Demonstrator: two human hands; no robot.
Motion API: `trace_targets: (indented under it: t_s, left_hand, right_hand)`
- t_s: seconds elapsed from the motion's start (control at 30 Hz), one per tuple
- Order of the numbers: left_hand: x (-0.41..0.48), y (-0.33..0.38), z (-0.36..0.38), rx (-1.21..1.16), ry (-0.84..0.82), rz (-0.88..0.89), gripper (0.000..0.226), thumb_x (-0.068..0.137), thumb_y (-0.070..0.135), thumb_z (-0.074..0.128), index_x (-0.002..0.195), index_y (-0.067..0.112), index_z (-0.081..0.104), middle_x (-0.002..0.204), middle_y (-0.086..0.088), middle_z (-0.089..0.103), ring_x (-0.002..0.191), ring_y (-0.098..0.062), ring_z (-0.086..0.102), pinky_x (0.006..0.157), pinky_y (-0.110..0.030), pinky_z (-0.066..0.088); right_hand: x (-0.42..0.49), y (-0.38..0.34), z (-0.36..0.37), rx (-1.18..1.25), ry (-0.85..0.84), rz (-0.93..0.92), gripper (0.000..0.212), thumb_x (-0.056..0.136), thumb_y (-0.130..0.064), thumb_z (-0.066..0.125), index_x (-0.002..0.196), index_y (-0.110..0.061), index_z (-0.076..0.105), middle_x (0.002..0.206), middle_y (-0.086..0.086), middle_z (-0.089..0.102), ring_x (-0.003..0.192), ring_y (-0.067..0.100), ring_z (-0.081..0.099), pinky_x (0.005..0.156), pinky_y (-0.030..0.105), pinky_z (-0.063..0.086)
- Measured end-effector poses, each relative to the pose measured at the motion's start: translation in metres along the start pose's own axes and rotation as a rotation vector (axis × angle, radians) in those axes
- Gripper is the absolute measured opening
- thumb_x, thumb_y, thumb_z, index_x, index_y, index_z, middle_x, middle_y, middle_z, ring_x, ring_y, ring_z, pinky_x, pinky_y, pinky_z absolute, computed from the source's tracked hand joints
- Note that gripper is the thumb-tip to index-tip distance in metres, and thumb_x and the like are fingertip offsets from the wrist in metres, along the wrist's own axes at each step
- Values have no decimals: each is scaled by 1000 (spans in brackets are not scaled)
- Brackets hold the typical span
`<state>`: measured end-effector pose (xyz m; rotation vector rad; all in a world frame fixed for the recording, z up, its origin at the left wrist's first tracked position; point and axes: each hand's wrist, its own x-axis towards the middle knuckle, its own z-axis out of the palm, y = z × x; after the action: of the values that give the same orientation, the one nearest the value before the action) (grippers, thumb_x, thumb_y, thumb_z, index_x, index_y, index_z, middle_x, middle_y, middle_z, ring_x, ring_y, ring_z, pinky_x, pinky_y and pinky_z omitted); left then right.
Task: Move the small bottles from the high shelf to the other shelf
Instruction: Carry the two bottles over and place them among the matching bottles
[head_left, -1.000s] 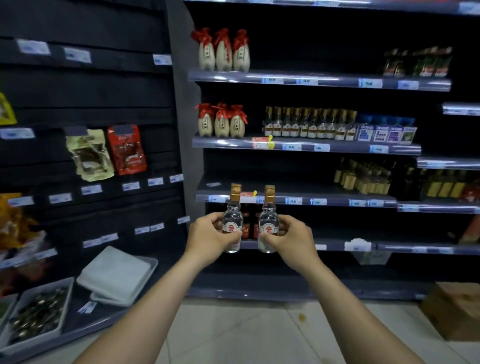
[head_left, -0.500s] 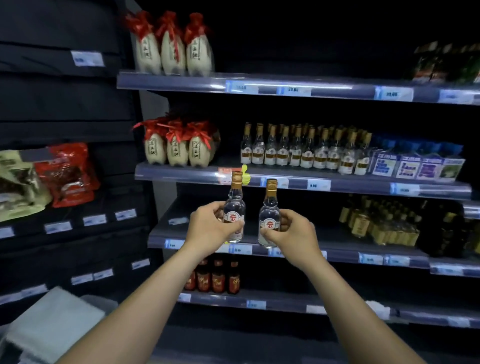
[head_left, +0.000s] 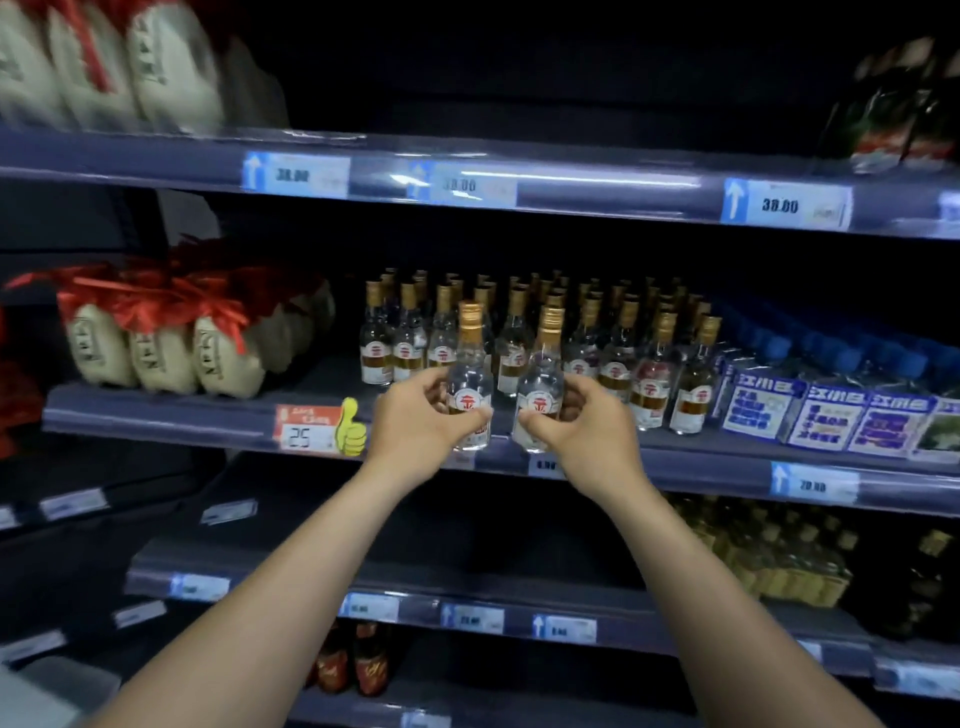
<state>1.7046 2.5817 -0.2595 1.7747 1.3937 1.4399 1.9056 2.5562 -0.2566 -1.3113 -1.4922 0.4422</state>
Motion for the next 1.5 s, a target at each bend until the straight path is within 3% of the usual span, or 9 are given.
trace_targets:
  t_s: [0.07, 0.17, 0.4, 0.6, 0.77, 0.9, 1.23, 1.37, 1.5]
  left_hand:
    - [21, 3, 16, 2, 13, 7, 74, 70, 42, 90, 134, 18, 62, 85, 18, 64, 80, 0, 63, 63, -9, 50]
    - [44, 4, 37, 29, -56, 13, 53, 70, 39, 90, 116, 24, 68, 85, 12, 69, 80, -11, 68, 68, -24, 57]
    - [68, -10, 69, 43, -180, -11, 32, 71, 38, 90, 84, 41, 61, 76, 24, 68, 72, 20, 59, 56, -3, 43]
    - [78, -9, 78, 127, -211, 67, 43, 71, 46, 85, 105, 31, 64, 87, 20, 69, 77, 8, 63, 59, -8, 45]
    - [78, -7, 88, 166, -142, 62, 86, 57, 69, 84, 127, 25, 61, 108, 9, 72, 99, -13, 66, 80, -32, 57]
    - [80, -5, 97, 239, -86, 57, 108, 53, 76, 81, 139, 16, 54, 102, -3, 73, 97, -24, 66, 68, -29, 50]
    - [69, 9, 121, 293, 60, 47, 98, 54, 75, 81, 127, 11, 63, 76, 16, 51, 69, -4, 41, 61, -26, 38]
    - [63, 16, 128, 300, 27, 46, 101, 55, 77, 79, 129, 11, 61, 102, -2, 72, 85, -15, 56, 65, -27, 43]
    - [57, 24, 138, 315, 43, 73, 89, 55, 78, 79, 114, 13, 64, 82, 15, 65, 76, -10, 58, 58, -26, 49]
  right_hand:
    - [19, 8, -4, -6, -5, -3, 45, 81, -28, 88, 89, -48, 49, 80, -60, 53, 81, -33, 53, 61, -5, 41]
    - [43, 28, -5, -40, 27, 28, 41, 80, -32, 89, 85, -46, 50, 73, -39, 63, 75, -28, 56, 56, 7, 47]
    - [68, 55, -7, -103, -31, 53, 37, 81, -31, 88, 95, -44, 57, 84, -44, 68, 85, -19, 65, 67, 6, 51]
    - [67, 57, -11, -204, -16, 17, 29, 82, -37, 85, 92, -47, 60, 87, -27, 71, 88, -3, 69, 83, 26, 59]
    - [42, 55, -26, -369, 103, -111, 57, 80, -45, 85, 130, -27, 64, 101, -27, 67, 99, 2, 66, 88, 24, 56]
    - [11, 84, -66, -635, 277, -312, 55, 84, -45, 79, 126, -11, 69, 114, 2, 74, 104, 20, 67, 90, 40, 57]
    - [0, 141, -97, -736, 306, -351, 41, 88, -47, 74, 103, -10, 75, 101, 4, 74, 96, 29, 66, 91, 47, 44]
    - [7, 134, -92, -673, 305, -312, 35, 87, -39, 80, 104, -8, 75, 99, 5, 75, 93, 30, 67, 90, 49, 48]
    - [14, 125, -80, -619, 288, -301, 28, 86, -31, 83, 99, -8, 75, 94, 5, 75, 90, 30, 67, 84, 49, 50]
